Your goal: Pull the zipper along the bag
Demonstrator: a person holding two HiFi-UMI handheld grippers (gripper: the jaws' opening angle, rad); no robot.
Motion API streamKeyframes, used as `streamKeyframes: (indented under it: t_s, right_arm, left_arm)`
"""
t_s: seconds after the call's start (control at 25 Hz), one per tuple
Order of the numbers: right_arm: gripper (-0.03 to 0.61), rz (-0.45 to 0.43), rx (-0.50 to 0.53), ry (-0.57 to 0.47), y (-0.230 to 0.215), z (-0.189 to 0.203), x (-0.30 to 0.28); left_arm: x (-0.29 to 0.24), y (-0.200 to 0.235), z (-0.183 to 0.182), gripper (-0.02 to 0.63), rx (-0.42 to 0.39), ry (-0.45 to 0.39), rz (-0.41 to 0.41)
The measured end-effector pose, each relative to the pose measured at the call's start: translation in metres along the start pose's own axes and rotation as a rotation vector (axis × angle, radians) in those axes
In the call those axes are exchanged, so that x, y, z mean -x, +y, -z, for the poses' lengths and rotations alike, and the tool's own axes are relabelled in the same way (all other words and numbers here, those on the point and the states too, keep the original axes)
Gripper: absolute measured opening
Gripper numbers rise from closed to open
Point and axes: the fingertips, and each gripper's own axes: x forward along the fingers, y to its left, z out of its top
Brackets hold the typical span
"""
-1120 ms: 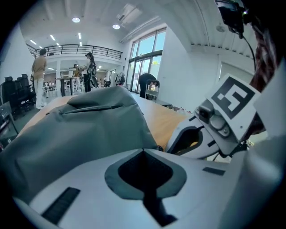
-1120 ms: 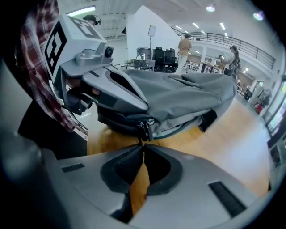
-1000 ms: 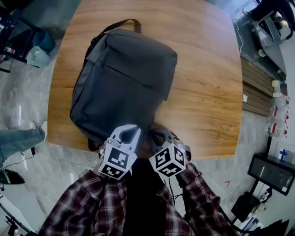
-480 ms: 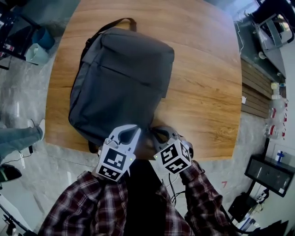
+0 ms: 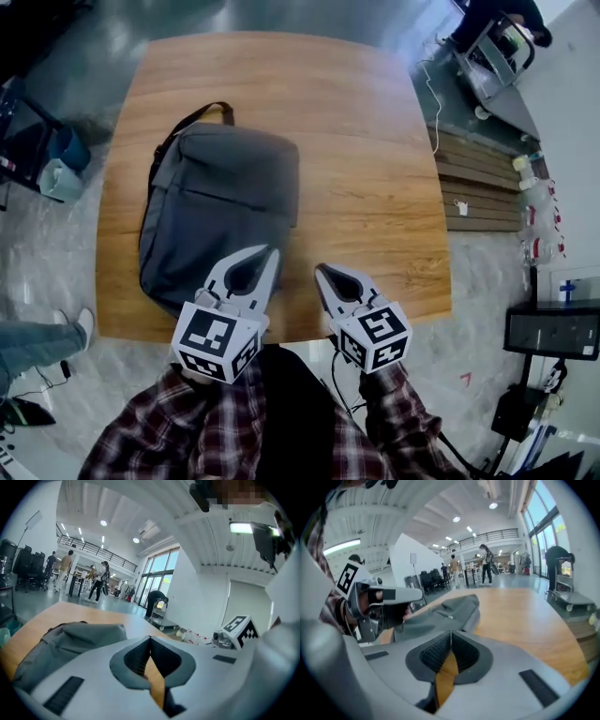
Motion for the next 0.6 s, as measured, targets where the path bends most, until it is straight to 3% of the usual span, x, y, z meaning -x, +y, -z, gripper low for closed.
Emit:
streamKeyframes:
  t_s: [0.32,0.6]
  right_arm:
    - [0.018,0.173,-0.025,-0.366,0.013,-0.117,0.079]
    - [0.017,0.179,0.116,-0.379,0.042,-0.133,0.102]
  left_arm:
    - [0.019,-0.068,-0.093,0.011,-0.127,-0.154,0.09]
    - [0.028,-0.098,-0.105,0.011,-0.21,-0.185,0.121]
